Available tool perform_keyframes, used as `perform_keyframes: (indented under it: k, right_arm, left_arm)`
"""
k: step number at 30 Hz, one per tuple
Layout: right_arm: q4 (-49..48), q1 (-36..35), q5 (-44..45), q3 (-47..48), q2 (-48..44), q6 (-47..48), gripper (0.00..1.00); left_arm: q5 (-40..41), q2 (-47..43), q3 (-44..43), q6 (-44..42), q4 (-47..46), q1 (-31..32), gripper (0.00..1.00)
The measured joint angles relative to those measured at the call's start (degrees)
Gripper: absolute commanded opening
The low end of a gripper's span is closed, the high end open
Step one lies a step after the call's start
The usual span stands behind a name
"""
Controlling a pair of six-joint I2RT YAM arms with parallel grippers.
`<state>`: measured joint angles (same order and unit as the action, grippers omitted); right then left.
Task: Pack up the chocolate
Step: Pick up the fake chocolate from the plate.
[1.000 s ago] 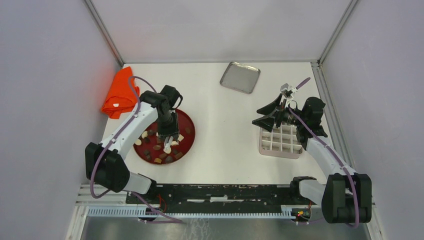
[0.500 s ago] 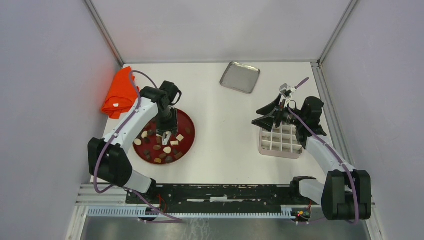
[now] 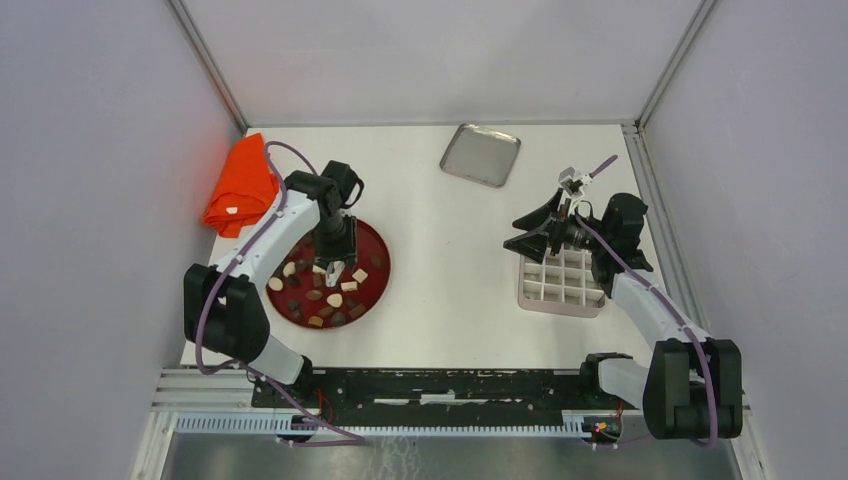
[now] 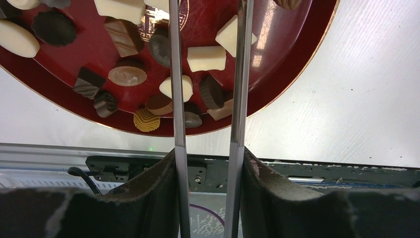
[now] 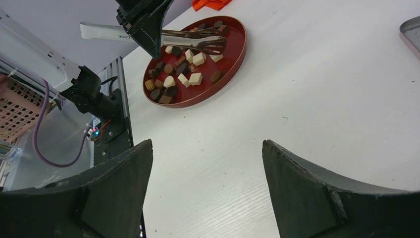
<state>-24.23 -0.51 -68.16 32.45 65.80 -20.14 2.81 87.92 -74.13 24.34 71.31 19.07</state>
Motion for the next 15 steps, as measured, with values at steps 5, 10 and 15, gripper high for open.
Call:
perform_keyframes:
  k: [5,10,15]
  right_arm:
    - [0.0,0.02,-0.02,0.0,0.39,0.0,0.87]
    - [0.0,0.02,-0.11,0.0,0.52,0.0,0.86]
    - [0.0,0.0,-0.24,0.0,0.66,0.0,0.87]
  left_arm:
    - [-0.11,0.37,0.04,-0.02,-0.35,-0.5,0.48]
    - [-0.37,0.48,1.05,-0.07,-1.27,-1.4,0.47]
    - [-1.29,0.7,2.21,-0.09,-1.66,-1.92,0.47]
